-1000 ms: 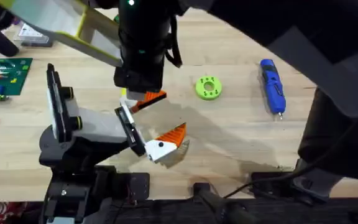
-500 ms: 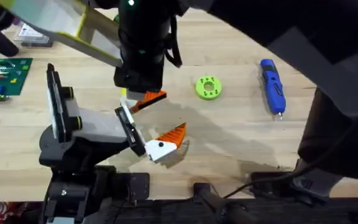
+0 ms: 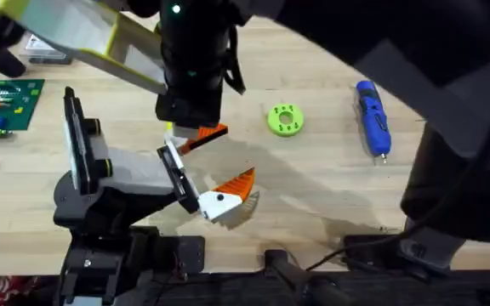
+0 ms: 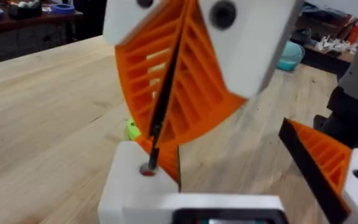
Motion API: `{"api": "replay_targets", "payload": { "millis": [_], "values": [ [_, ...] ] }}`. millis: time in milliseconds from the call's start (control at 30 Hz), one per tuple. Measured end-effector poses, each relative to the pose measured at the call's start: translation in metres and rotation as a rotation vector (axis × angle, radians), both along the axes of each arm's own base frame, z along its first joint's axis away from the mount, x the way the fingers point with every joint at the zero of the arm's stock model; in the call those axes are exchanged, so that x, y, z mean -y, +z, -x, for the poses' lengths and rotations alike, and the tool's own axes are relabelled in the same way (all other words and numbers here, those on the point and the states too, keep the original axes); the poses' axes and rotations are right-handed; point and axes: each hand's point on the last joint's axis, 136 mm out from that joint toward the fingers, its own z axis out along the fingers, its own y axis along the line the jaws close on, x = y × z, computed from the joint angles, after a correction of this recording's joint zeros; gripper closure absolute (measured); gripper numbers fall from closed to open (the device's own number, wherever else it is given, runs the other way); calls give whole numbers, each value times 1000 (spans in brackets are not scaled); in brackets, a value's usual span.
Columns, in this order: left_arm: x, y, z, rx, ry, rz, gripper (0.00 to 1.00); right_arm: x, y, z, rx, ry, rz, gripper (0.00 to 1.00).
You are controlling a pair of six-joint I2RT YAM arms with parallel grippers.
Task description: Pick up the gripper from the table and insert it into the empty holder that is missing its gripper. Then pick up a screw, insert it into the mounting hole, and use the screwdriver to tighten it. Finally, clean up the table by picking up the vegetable and placing it into the bucket.
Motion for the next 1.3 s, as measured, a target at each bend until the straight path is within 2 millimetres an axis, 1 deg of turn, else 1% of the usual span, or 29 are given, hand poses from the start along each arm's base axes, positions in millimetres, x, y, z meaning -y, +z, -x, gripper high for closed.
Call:
{"api": "replay_targets", "payload": {
  "millis": [133, 933, 1300],
  "values": [
    [0, 0, 0, 0, 0, 0, 14, -1, -5, -1, -7, 0, 11, 990],
    [0, 0, 0, 0, 0, 0, 14, -1, -6, -1, -7, 0, 13, 990],
    [0, 0, 0, 0, 0, 0, 14, -3, -13, -2, -16, 0, 26, 990]
  ]
}}
